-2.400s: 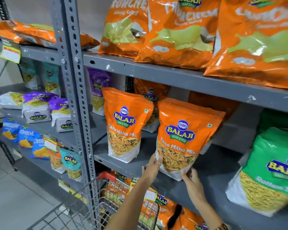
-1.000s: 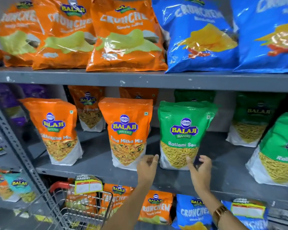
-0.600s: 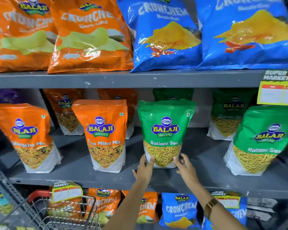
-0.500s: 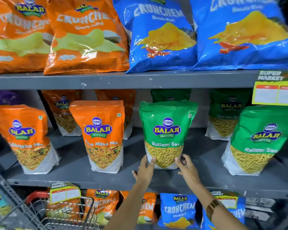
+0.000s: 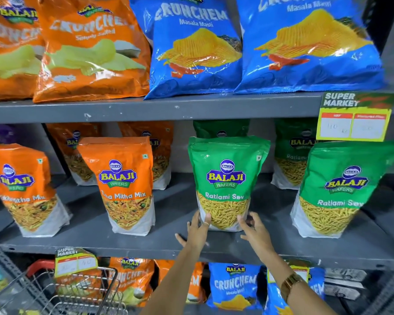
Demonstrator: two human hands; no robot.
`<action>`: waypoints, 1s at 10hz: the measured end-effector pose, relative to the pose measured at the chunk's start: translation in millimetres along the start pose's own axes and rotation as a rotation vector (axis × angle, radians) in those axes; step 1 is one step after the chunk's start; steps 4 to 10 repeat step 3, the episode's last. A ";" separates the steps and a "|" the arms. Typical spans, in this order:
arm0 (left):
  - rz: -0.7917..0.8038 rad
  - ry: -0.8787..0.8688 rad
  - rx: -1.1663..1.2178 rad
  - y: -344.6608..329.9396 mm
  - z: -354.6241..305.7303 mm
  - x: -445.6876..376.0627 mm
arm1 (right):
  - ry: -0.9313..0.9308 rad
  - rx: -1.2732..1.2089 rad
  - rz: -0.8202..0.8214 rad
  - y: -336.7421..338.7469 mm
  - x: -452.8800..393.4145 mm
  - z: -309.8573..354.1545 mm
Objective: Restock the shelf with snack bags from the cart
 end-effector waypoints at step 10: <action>-0.222 -0.080 0.191 13.8 11.5 5.4 | 0.112 0.060 -0.238 11.5 15.2 16.9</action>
Point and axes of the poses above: each hand's wrist, its own x-axis away from the middle knuckle, its own y-axis out of the back of the hand, z = x × y, the point moved 4 cm from there along -x, towards the middle knuckle, and after that the axes turned 12 degrees about -z, right-handed, at the moved point
